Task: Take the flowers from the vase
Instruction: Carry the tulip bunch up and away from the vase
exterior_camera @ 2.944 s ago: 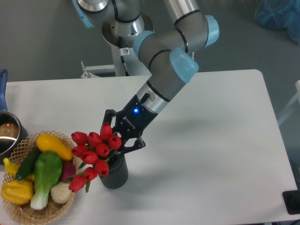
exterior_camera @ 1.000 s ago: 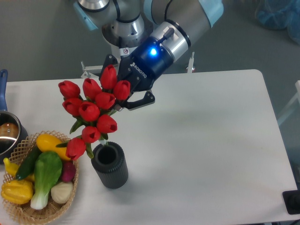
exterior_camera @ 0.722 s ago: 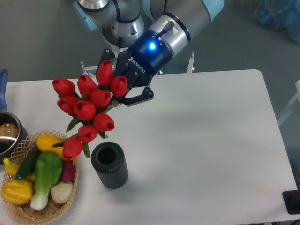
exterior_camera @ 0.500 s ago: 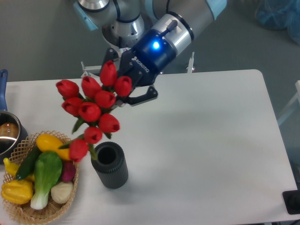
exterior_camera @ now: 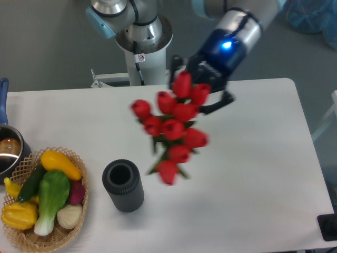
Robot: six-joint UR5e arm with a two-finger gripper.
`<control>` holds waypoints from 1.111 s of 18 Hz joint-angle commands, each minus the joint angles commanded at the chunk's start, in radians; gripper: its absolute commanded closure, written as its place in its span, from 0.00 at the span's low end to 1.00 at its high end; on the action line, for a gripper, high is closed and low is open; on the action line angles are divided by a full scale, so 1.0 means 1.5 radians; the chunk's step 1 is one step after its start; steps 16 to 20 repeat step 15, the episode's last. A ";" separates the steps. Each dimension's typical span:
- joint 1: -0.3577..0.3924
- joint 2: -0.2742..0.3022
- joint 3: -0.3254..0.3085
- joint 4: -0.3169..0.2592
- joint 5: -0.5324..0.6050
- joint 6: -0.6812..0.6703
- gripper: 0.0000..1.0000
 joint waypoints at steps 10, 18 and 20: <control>0.059 -0.031 -0.004 0.000 0.001 0.092 0.63; 0.061 -0.031 -0.014 0.000 0.001 0.094 0.63; 0.061 -0.031 -0.014 0.000 0.001 0.094 0.63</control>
